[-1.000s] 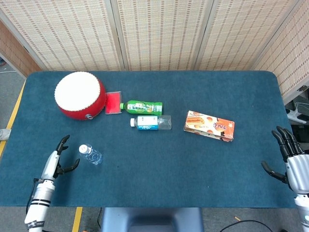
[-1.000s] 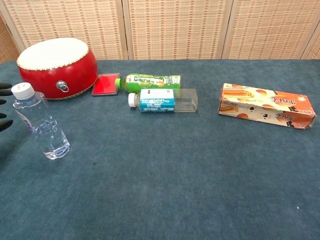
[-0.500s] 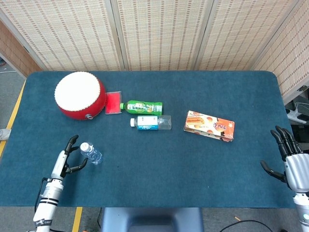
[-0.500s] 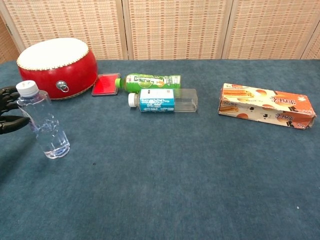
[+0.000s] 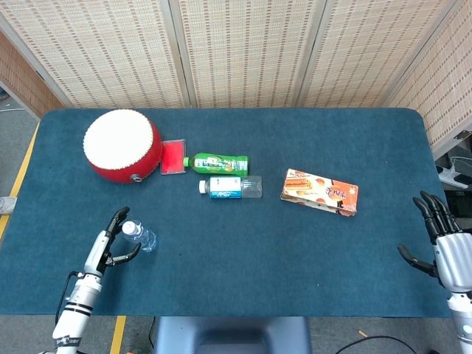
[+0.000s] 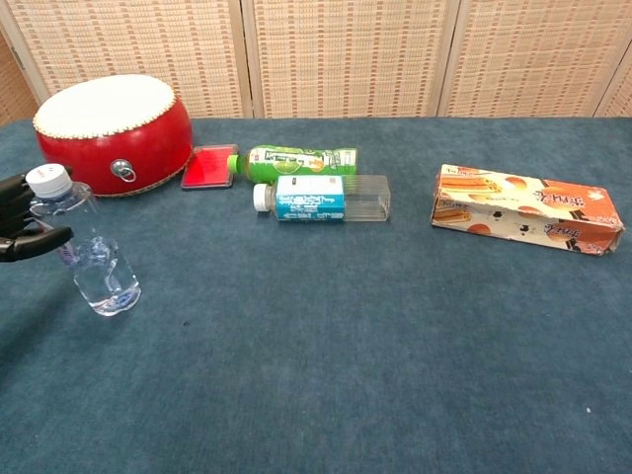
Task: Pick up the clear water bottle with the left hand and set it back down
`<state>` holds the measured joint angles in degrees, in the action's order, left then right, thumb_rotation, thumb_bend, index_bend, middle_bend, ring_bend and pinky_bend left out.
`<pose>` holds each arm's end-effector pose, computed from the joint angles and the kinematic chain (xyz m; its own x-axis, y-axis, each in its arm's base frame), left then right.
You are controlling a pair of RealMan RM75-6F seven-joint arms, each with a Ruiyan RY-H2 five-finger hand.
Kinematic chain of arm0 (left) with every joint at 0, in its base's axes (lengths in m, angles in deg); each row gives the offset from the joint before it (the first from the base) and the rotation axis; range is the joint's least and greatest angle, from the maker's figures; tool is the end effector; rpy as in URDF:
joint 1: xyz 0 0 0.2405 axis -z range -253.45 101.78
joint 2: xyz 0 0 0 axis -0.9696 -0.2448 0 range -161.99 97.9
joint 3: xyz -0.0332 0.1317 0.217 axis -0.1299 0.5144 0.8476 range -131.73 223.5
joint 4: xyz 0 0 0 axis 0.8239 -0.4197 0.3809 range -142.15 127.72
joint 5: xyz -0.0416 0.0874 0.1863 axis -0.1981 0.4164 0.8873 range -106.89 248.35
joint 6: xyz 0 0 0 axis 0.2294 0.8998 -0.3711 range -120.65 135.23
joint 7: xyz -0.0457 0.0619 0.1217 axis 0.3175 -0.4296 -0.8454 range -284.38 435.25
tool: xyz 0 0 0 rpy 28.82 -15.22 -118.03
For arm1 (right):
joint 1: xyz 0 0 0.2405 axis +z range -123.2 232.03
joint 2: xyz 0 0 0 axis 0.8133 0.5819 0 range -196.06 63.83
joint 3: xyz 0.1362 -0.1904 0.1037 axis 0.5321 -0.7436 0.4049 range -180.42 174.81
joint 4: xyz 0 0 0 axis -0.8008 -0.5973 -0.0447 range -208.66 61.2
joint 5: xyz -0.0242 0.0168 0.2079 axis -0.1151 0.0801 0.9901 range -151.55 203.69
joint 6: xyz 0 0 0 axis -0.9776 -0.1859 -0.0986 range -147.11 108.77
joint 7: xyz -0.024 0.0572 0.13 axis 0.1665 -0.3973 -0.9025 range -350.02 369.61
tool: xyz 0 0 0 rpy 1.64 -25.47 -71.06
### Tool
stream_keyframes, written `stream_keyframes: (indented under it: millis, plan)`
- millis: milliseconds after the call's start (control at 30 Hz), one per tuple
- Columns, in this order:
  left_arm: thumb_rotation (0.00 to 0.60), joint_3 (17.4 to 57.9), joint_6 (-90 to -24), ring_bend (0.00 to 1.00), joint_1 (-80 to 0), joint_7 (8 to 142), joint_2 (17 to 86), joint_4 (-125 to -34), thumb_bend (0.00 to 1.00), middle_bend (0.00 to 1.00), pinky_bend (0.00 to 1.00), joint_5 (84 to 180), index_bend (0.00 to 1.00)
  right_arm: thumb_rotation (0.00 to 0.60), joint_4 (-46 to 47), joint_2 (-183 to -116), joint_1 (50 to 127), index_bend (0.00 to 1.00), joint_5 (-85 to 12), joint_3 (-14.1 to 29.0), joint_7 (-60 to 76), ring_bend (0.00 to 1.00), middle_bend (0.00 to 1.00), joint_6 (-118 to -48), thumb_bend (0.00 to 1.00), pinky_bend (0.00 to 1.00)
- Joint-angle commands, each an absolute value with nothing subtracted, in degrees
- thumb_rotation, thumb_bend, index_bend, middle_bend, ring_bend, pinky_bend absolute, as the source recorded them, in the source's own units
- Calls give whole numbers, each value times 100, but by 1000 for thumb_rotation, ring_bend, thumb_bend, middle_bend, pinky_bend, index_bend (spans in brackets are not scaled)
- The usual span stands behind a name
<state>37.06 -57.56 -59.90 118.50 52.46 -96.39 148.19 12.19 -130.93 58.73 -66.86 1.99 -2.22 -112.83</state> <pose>-0.2528 0.2462 0.0213 -0.6163 0.2278 0.7538 0.7866 0.1323 0.6031 -0.3051 -0.1834 0.1822 0.2787 0.1555 0.9477 -0.9424 -0.1458 0.3011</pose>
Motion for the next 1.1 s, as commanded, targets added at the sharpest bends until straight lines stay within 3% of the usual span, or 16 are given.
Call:
stream_keyframes:
  millis: [33,333,533,900,1100]
  plan:
    - [600,3738,-5708,0,-5958,12122,5247,-9655,324,0,130,14910,0,600,1223,-13090,5878,0,-6677,201,-221,0,0,-11273,168,204]
    - [600,3725,-5746,0,-5901,12377,5572,-9466,338,8,126,14894,0,600,1227,-13082,5889,0,-6664,204,-238,0,0,-11257,168,204]
    - [600,3573,-5972,71,-5947,12434,5963,-9228,365,120,126,14705,40,600,1231,-13070,5891,0,-6654,210,-262,0,0,-11257,168,204]
    - [600,3439,-6043,278,-5980,12174,6283,-9013,392,429,126,14400,393,600,1234,-13065,5901,0,-6647,207,-275,0,0,-11239,168,204]
    - [600,3356,-6240,405,-6019,11868,6342,-8998,487,583,170,14372,543,600,1243,-13058,5905,0,-6641,207,-277,0,0,-11229,168,204]
